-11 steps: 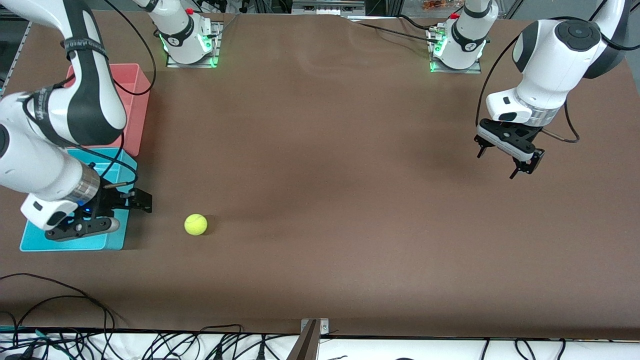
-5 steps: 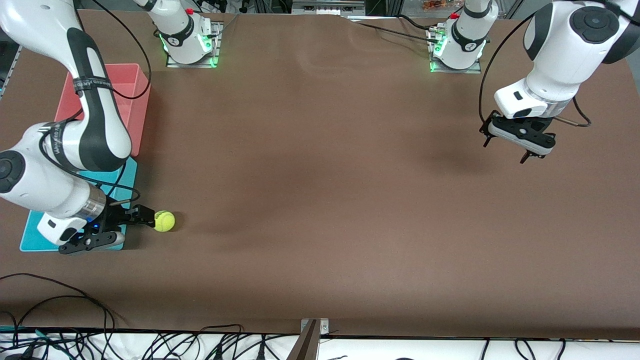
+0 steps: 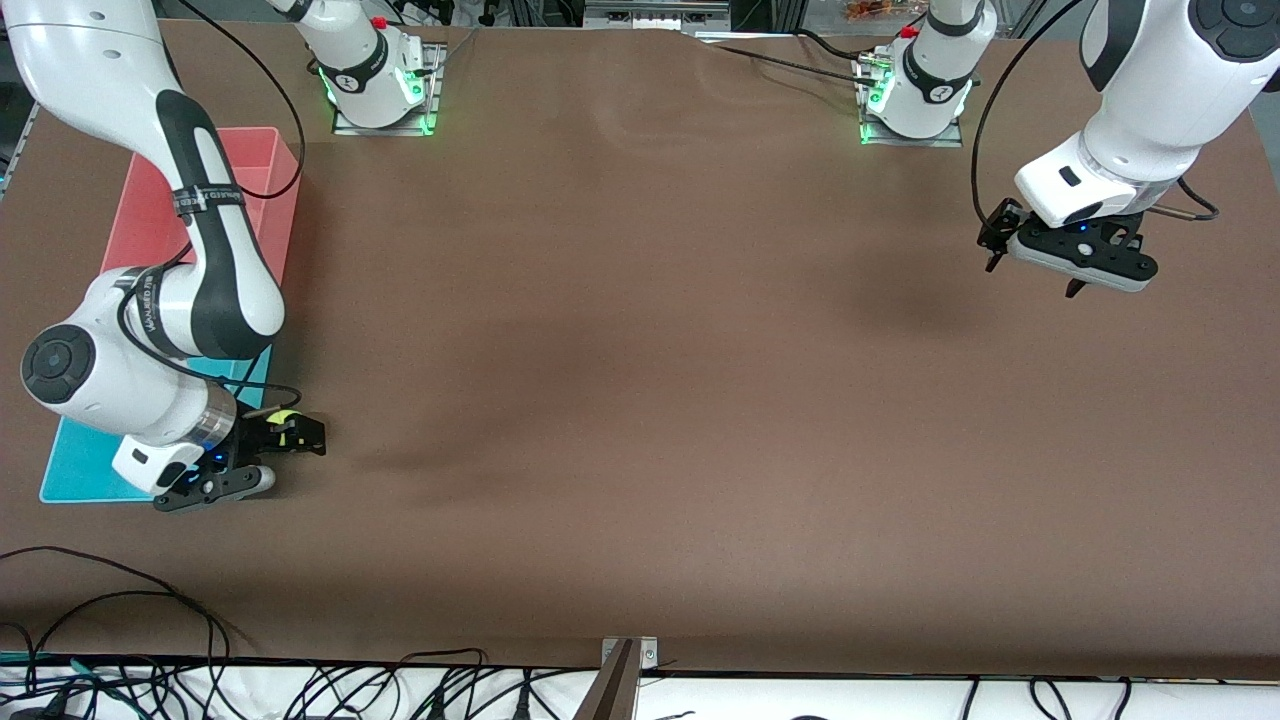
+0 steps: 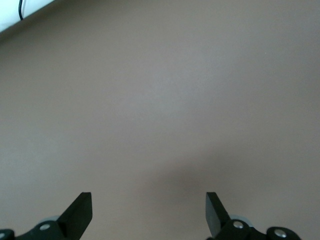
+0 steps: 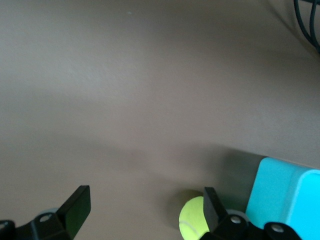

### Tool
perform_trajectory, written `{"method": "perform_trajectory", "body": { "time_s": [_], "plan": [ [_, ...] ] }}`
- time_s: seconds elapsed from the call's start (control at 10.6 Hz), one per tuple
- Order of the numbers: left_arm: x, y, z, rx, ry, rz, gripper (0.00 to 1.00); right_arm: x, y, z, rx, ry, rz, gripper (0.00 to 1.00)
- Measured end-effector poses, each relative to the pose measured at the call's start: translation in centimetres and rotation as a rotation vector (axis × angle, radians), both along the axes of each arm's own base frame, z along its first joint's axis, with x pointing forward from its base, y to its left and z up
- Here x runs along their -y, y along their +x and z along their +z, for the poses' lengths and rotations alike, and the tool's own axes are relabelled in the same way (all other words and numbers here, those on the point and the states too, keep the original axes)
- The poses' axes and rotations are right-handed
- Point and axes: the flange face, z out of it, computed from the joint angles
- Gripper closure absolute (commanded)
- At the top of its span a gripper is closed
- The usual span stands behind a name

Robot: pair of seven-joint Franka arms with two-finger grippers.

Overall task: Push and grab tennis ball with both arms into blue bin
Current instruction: 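Grasp the ball with the right gripper while the left gripper withdraws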

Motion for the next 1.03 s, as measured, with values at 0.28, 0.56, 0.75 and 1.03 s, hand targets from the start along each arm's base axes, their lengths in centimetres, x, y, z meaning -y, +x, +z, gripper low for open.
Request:
{"method": "perform_trajectory", "body": {
  "time_s": [0.28,0.56,0.75,1.03],
  "plan": [
    [-0.1,-0.5,2.3,-0.038,0.006,0.073,0.00,2.9,-0.8,-1.8,-0.033,-0.007,0.022,0.00],
    [0.9,-0.7,4.2,-0.043,0.004,0.154,0.00,3.6,-1.5,-3.6,-0.067,-0.010,0.025,0.00],
    [0.8,-0.8,5.1,-0.045,0.003,0.197,0.00,3.6,-1.8,-4.3,-0.079,-0.023,0.064,0.00],
    [-1.6,-0.5,8.5,-0.065,-0.001,0.258,0.00,3.6,-2.3,-5.3,-0.087,-0.035,0.234,0.00]
  ]
}}
